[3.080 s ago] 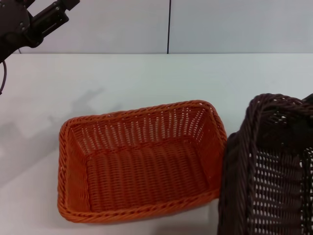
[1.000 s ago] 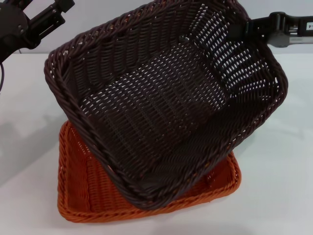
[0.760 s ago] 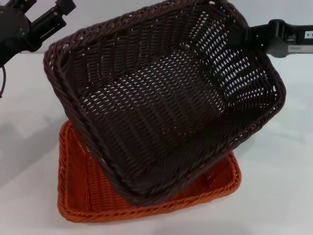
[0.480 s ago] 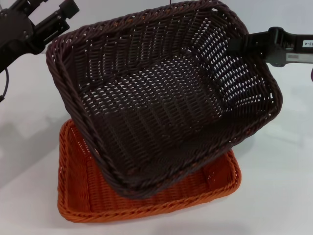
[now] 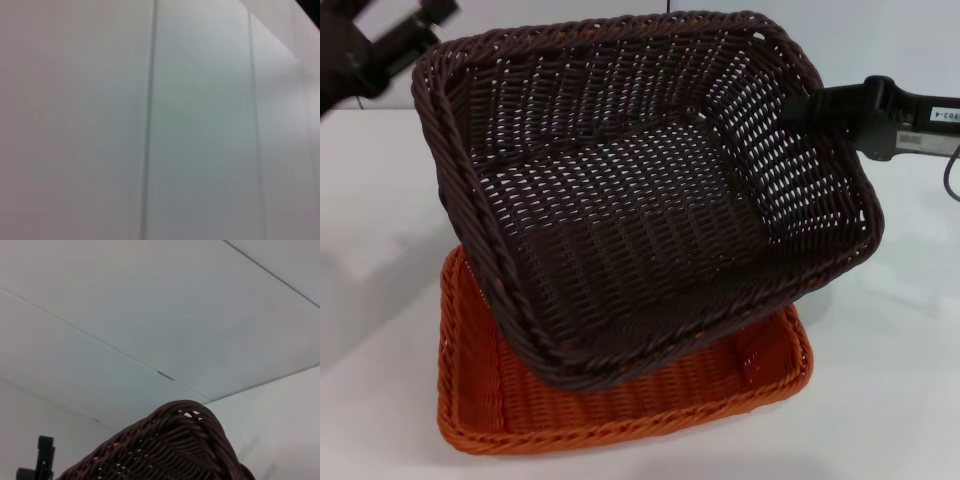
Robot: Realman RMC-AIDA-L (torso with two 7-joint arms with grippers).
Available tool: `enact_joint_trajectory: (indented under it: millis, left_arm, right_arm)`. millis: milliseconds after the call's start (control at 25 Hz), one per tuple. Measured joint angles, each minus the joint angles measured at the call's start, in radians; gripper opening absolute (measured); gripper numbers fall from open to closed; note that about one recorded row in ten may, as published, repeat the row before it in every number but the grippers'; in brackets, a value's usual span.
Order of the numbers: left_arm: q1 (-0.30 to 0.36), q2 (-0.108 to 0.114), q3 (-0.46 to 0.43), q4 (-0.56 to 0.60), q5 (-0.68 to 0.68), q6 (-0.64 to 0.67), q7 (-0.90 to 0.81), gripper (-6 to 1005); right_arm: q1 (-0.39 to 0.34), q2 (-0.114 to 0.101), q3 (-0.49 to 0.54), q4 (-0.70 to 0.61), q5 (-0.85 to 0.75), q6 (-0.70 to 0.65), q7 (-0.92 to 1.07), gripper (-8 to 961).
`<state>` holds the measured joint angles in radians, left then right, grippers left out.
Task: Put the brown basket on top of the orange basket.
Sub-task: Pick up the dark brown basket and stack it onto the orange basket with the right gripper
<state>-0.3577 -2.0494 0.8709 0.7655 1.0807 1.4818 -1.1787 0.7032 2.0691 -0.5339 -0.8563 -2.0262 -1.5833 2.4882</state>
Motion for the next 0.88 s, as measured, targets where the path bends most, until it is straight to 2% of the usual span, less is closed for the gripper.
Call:
enact_joint_trajectory:
  millis: [320,560,880]
  left_arm:
    - [-0.015,-0.009,-0.137,-0.012,-0.013,-0.050,0.115,826]
    - [-0.024,-0.010,-0.161,-0.091,-0.100,-0.094,0.225,826]
    - [-0.024,-0.009,-0.164,-0.103,-0.122,-0.125,0.246,826]
  right_arm:
    - [-0.002,0.005,-0.003,0.051,0.011,0.014,-0.001,174]
    - [-0.008,0.008,-0.081,0.054,0.053,0.045,-0.005,174]
    - [-0.040,0.012,-0.201,0.052,0.104,0.097,-0.007,174]
